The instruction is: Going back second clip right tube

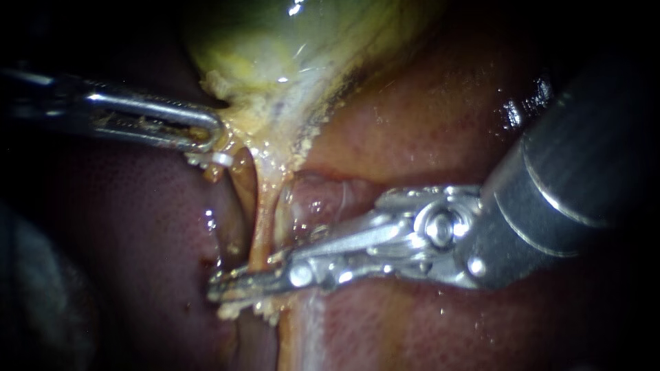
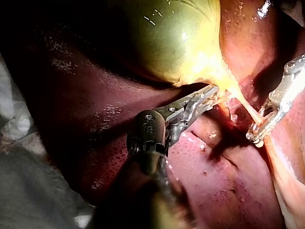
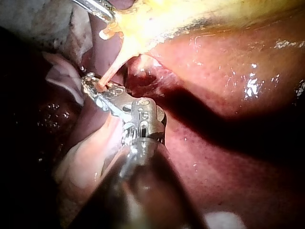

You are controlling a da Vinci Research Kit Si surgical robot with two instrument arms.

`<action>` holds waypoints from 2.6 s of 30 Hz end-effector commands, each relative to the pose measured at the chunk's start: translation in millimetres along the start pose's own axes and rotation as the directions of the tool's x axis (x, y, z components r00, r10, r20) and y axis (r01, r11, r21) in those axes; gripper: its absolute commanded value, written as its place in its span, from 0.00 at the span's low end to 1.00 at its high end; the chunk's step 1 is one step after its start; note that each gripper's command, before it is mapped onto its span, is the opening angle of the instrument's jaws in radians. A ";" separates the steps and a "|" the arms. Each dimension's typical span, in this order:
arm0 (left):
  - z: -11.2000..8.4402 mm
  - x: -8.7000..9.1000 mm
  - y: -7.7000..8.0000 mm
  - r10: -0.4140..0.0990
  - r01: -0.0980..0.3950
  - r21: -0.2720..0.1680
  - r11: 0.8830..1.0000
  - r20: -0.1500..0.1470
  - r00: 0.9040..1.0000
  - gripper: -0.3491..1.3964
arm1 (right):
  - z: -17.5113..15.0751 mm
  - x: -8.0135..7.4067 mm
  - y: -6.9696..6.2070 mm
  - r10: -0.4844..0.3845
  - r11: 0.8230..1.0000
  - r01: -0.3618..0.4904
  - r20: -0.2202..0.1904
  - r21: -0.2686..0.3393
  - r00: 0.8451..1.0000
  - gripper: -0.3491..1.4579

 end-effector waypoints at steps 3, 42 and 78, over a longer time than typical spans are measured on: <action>0.0 0.0 0.0 0.000 0.000 0.001 1.000 0.000 1.000 0.00 | 0.1 -0.2 0.4 -0.147 0.989 0.147 -0.008 0.031 0.989 0.16; -0.4 -0.1 0.0 0.001 -0.001 -0.001 1.000 0.001 1.000 0.00 | -6.5 -3.7 6.5 -0.538 0.843 0.533 -0.101 -0.071 0.837 0.47; 4.7 -0.9 -2.2 0.016 -0.016 0.018 1.000 -0.008 1.000 0.00 | -16.9 -4.9 6.2 -0.667 0.744 0.658 -0.059 -0.114 0.743 0.47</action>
